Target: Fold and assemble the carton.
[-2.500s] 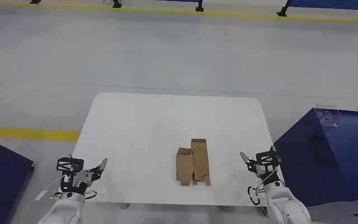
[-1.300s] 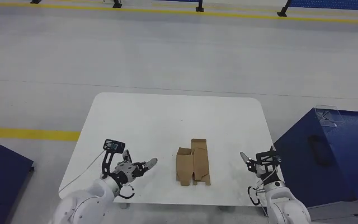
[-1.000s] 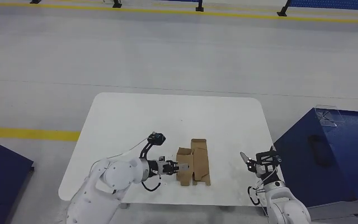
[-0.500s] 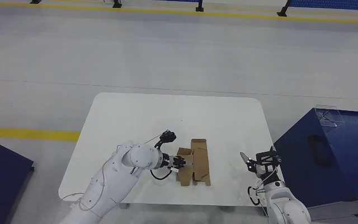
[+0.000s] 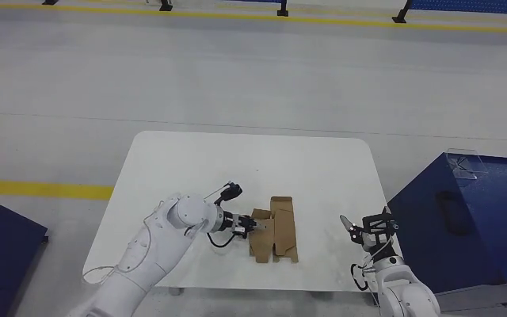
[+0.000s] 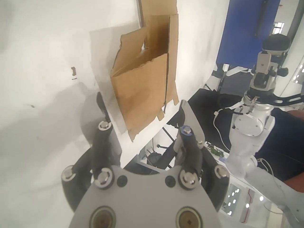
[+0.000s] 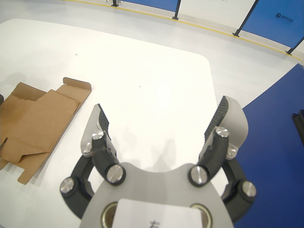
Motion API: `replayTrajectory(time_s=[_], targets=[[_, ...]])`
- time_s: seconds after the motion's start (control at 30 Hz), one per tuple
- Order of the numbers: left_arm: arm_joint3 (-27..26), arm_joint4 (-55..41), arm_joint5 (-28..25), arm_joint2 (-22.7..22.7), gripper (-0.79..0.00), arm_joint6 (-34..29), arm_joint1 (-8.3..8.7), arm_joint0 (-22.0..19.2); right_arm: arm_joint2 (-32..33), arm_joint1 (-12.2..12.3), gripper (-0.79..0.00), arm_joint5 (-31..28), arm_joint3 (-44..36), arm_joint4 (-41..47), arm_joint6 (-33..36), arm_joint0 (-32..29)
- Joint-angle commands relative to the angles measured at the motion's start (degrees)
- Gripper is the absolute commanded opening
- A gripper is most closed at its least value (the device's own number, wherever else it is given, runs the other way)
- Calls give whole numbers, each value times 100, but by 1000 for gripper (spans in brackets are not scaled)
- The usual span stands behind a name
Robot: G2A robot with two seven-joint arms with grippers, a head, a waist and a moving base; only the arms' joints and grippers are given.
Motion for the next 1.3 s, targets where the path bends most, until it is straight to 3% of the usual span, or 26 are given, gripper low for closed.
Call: replayTrajectory(time_s=[0.0, 0.27, 0.8, 0.87, 0.9, 0.93, 1.07, 1.13, 1.27], targets=[[247, -182, -181, -6, -437, -98, -28, -75, 0, 0, 0, 0, 0, 0, 0, 0], [1122, -763, -865, 134, -566, -491, -205, -331, 0, 0, 0, 0, 0, 0, 0, 0], [2108, -1057, -1132, 596, -536, -673, -632, -708, 0, 0, 0, 0, 0, 0, 0, 0], [2229, -1125, -1154, 640, -582, -758, -692, -752, 0, 0, 0, 0, 0, 0, 0, 0], [2295, -1148, -1173, 654, -727, -770, -719, -784, 0, 0, 0, 0, 0, 0, 0, 0], [2362, -1158, -1188, 668, -785, -755, -744, -816, 0, 0, 0, 0, 0, 0, 0, 0], [2596, -1401, -1396, 609, -785, -837, -811, -923, 0, 0, 0, 0, 0, 0, 0, 0], [2710, -1641, -1407, 541, -785, -1221, -824, -986, 0, 0, 0, 0, 0, 0, 0, 0], [2821, -1952, -1752, 287, -785, -1497, -747, -1167, 0, 0, 0, 0, 0, 0, 0, 0]])
